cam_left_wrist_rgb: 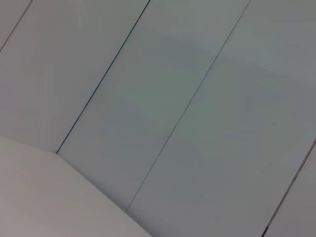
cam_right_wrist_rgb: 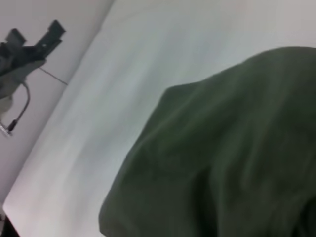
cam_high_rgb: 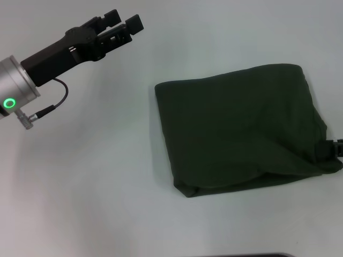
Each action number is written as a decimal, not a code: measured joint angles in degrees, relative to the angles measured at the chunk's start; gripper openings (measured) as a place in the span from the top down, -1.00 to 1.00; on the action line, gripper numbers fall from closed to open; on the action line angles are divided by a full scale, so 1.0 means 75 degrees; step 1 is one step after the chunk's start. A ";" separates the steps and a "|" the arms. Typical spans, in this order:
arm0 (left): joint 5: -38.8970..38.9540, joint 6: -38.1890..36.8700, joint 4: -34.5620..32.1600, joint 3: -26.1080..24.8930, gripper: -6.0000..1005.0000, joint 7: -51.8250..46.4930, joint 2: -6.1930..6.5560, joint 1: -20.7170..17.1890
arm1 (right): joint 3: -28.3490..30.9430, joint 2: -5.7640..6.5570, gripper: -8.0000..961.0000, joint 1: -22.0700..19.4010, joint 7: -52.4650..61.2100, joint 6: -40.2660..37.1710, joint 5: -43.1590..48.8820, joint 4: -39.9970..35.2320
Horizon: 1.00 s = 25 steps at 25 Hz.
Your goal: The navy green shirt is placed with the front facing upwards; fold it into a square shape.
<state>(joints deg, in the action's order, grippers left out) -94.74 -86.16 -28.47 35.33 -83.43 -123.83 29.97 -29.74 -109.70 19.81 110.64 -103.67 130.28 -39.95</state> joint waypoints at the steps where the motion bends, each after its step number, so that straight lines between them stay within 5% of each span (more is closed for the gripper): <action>1: 0.0000 -0.0006 0.0000 0.0001 -0.80 0.0005 0.0000 0.0000 | 0.0077 0.0003 0.06 -0.0008 0.0031 0.0005 0.0081 -0.0006; 5: 0.0000 -0.0007 0.0000 0.0001 -0.80 0.0012 0.0000 0.0000 | 0.0280 0.0017 -0.21 -0.0026 0.0086 0.0008 0.0257 -0.0017; 25: 0.0041 0.0051 -0.0001 0.0001 -0.80 0.0040 0.0000 0.0012 | 0.0295 -0.0016 -0.19 0.0111 0.0260 0.0410 0.0302 0.0059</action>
<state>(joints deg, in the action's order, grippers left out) -94.43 -85.78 -28.48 35.33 -83.13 -123.83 30.05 -27.52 -109.82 20.64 112.60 -100.60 132.55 -39.50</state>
